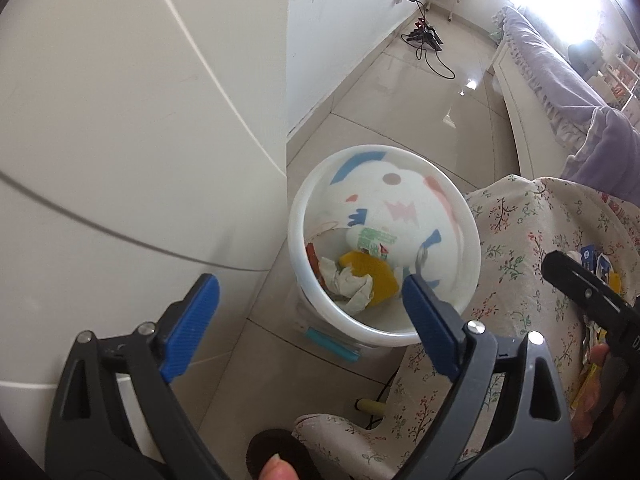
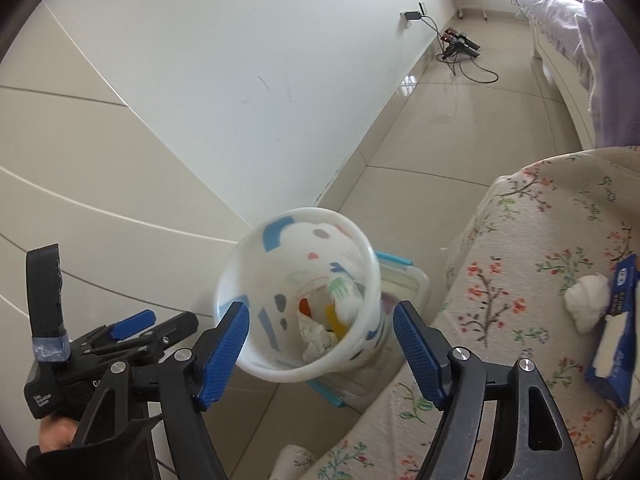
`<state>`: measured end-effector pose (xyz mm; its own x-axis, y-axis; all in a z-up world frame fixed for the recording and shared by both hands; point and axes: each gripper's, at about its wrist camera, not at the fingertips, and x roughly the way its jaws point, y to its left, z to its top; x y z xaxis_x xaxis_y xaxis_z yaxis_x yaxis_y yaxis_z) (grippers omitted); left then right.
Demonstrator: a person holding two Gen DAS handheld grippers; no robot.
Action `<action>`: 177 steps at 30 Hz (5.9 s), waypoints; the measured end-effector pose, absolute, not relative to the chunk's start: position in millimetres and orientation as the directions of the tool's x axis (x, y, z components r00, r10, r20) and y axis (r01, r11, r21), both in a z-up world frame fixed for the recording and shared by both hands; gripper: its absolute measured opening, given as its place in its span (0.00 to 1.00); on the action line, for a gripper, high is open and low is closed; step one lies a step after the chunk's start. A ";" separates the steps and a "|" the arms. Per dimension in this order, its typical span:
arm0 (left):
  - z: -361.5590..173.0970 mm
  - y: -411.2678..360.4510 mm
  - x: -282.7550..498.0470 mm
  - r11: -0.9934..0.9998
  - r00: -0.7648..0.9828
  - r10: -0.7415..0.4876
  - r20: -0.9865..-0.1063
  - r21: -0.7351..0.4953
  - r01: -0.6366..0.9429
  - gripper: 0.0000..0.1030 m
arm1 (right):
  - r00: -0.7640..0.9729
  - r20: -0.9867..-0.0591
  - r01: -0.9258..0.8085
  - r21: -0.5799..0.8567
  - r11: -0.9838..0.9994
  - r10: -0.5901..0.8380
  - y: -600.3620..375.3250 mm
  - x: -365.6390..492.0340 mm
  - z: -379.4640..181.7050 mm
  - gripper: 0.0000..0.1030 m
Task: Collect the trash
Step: 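Return the right tool to the pile and grasp the yellow wrapper, then lift the yellow wrapper with the right tool while the left tool grasps the blue tissue box, then carry the tissue box into the white bin and open the left tool while the right tool carries the wrapper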
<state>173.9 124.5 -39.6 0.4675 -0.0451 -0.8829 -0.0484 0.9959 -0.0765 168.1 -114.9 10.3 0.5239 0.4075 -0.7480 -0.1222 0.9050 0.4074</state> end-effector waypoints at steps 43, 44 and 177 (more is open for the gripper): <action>-20.4 2.4 153.7 0.978 0.457 -0.184 -0.870 -0.118 0.170 0.98 | 0.559 -0.823 0.232 0.272 0.934 0.101 -321.2 48.7 51.8 0.75; -20.7 -0.1 153.4 0.978 0.457 -0.187 -0.870 -0.120 0.172 0.98 | 0.561 -0.822 0.240 0.272 0.932 0.095 -327.0 46.3 53.3 0.75; -38.4 75.7 195.5 0.946 0.490 -0.324 -0.809 -0.290 0.146 0.47 | 0.538 -0.776 -0.111 0.323 0.940 0.330 -155.5 136.1 49.2 0.08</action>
<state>195.5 75.7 -38.4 0.4904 -0.3241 -0.8090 0.1459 0.9457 -0.2904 136.1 -155.5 49.2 0.5380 0.3296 -0.7758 -0.1107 0.9400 0.3226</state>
